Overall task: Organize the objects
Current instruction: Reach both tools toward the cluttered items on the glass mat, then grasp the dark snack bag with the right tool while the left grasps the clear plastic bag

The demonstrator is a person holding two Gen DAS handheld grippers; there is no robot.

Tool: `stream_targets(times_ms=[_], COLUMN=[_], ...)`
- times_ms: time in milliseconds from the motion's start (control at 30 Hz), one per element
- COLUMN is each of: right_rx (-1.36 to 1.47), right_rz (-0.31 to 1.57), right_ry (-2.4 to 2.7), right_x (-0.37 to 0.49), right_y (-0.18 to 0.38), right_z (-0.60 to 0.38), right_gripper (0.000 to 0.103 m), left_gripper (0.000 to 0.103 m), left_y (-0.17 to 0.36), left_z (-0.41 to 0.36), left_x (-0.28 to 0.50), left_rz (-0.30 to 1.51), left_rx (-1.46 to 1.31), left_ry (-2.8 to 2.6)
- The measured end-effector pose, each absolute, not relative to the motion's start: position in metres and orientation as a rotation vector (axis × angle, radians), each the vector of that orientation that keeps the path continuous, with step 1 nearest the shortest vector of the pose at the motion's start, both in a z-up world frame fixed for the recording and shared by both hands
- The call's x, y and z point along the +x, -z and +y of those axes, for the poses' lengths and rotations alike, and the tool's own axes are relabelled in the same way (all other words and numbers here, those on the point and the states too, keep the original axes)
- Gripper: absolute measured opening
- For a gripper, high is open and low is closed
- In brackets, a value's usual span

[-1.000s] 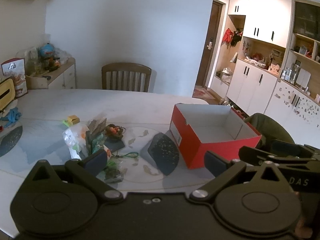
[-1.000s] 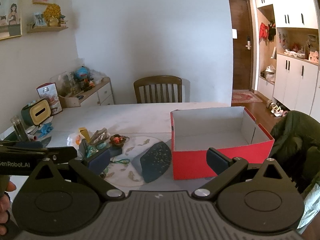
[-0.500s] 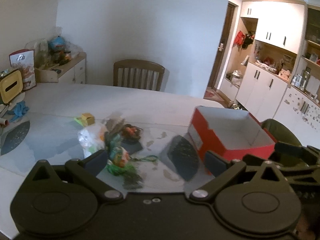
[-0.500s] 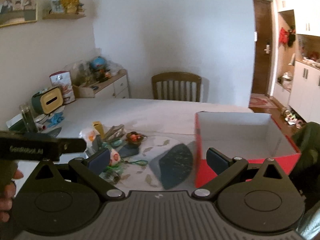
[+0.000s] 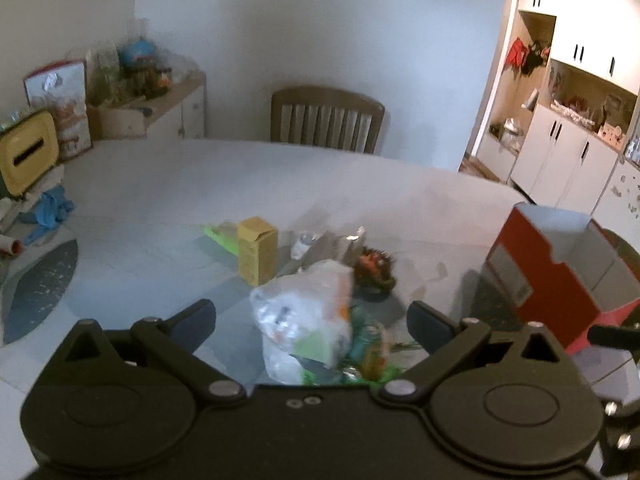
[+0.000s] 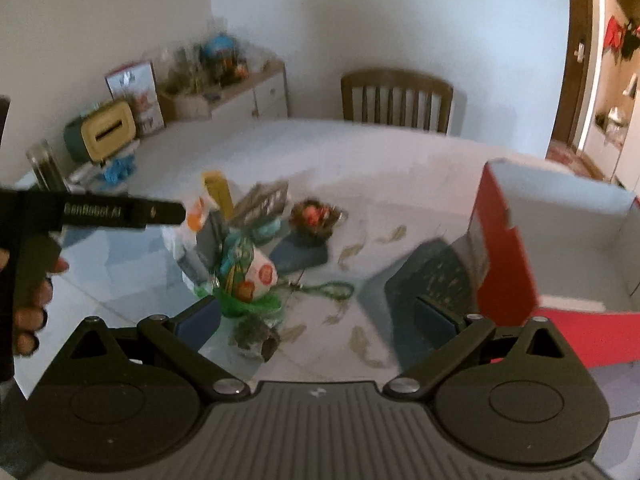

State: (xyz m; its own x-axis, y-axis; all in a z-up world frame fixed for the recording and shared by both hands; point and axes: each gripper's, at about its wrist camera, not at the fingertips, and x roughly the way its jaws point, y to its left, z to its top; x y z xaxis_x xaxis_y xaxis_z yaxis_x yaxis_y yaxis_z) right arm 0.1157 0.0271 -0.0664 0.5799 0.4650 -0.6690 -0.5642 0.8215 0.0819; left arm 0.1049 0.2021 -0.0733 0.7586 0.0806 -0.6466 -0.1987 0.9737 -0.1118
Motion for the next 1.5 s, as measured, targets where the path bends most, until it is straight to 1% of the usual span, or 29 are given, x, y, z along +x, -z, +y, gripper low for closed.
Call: stream_targets(times_ms=[100,167,267,400,433,500,533,633,700,767,833,867,900,1000,1133,1200,1500], right_rx=[-0.179,-0.197,-0.218,-0.251,-0.258,-0.268,-0.27,-0.271,-0.27,-0.266,-0.265,-0.265,-0.267,-0.261,-0.248,-0.231,-0.206], right_rz=[0.772,0.797,0.83,0.874,0.884,0.903,0.911,0.933,0.954,0.97,0.978,0.983,0.988,0.993,1.007,1.016,0.988], right_ry=[-0.617,-0.631,-0.636,-0.658,-0.662,-0.671,-0.673,-0.677,-0.678,-0.68,-0.675,-0.673,-0.669,-0.664,-0.642,-0.637,-0.622], right_x=[0.122,0.126,0.131,0.136,0.137,0.139,0.139,0.142,0.144,0.145,0.145,0.145,0.146,0.146,0.144,0.144,0.131], right_y=[0.082,0.093,0.109,0.125,0.128,0.133,0.135,0.139,0.142,0.144,0.145,0.145,0.146,0.146,0.145,0.143,0.118], right_z=[0.043,0.055,0.072,0.091,0.095,0.102,0.104,0.108,0.11,0.111,0.112,0.112,0.113,0.112,0.111,0.108,0.086], right_gripper=[0.102,0.099,0.098,0.091,0.09,0.085,0.084,0.077,0.068,0.066,0.062,0.058,0.055,0.05,0.048,0.046,0.045], left_gripper=[0.101,0.1,0.099,0.095,0.093,0.085,0.083,0.077,0.072,0.069,0.064,0.061,0.061,0.055,0.052,0.047,0.045], left_y=[0.084,0.092,0.105,0.119,0.122,0.126,0.127,0.128,0.126,0.125,0.125,0.124,0.124,0.125,0.126,0.127,0.107], left_z=[0.215,0.218,0.22,0.221,0.221,0.223,0.224,0.229,0.233,0.235,0.237,0.238,0.239,0.243,0.245,0.247,0.257], left_x=[0.121,0.129,0.137,0.142,0.144,0.147,0.148,0.149,0.149,0.148,0.147,0.147,0.147,0.148,0.145,0.144,0.129], left_rz=[0.726,0.742,0.77,0.783,0.786,0.799,0.802,0.806,0.804,0.806,0.804,0.803,0.803,0.805,0.802,0.803,0.749], left_rx=[-0.185,-0.171,-0.151,-0.121,-0.113,-0.118,-0.127,-0.144,-0.152,-0.164,-0.172,-0.176,-0.179,-0.2,-0.212,-0.232,-0.258], left_ry=[-0.128,-0.114,-0.089,-0.043,-0.033,-0.012,-0.005,0.004,0.012,0.025,0.035,0.036,0.035,0.043,0.047,0.045,0.049])
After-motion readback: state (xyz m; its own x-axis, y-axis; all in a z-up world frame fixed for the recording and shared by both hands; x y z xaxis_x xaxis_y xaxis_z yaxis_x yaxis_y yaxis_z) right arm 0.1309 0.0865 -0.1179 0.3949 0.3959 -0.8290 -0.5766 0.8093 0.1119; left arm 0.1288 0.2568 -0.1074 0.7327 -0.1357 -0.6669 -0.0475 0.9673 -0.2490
